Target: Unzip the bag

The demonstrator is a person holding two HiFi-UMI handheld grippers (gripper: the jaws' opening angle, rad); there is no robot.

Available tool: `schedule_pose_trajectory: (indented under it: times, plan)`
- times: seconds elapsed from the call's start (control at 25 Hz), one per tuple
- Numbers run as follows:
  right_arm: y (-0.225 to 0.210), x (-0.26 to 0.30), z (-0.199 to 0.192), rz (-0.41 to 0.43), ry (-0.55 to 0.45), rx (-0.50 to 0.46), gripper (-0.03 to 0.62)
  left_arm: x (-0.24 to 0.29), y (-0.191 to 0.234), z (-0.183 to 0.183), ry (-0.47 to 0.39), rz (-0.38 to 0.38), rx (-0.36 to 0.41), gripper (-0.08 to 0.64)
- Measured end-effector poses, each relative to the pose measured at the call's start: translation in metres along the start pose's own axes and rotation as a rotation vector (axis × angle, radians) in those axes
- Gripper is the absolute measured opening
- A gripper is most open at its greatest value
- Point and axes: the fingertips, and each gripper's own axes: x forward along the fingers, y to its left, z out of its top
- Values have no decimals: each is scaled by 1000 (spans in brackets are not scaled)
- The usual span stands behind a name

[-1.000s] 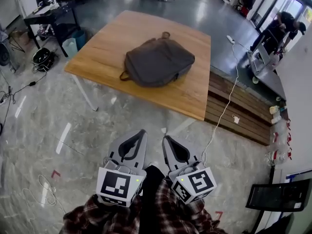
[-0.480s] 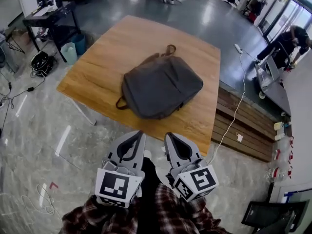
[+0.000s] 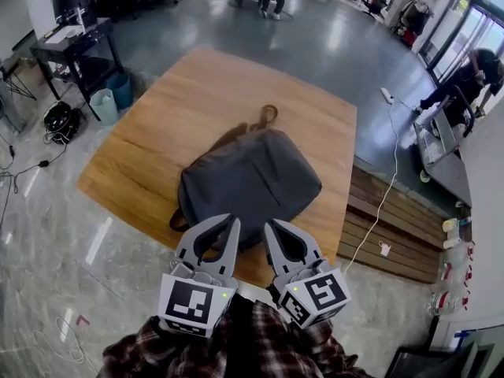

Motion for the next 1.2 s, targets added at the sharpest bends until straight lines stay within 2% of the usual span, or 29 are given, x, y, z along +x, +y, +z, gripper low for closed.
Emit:
schedule_pose_trajectory:
  times: [0.28,0.68,0.88,1.2]
  plan:
    - [-36,20,12,-71,-2,13,11,41,14,8,14,-56,3,9]
    - [-61,32,23,-191,-5,15,11,83,13,12,53,-196,46,9]
    - [-84,18,-14,-299,57,80,11,104,-4,-26,170,-300,69,9]
    - [-127,-1,-105,-430,240,148,11,139,-37,-121,429,-443,114,9]
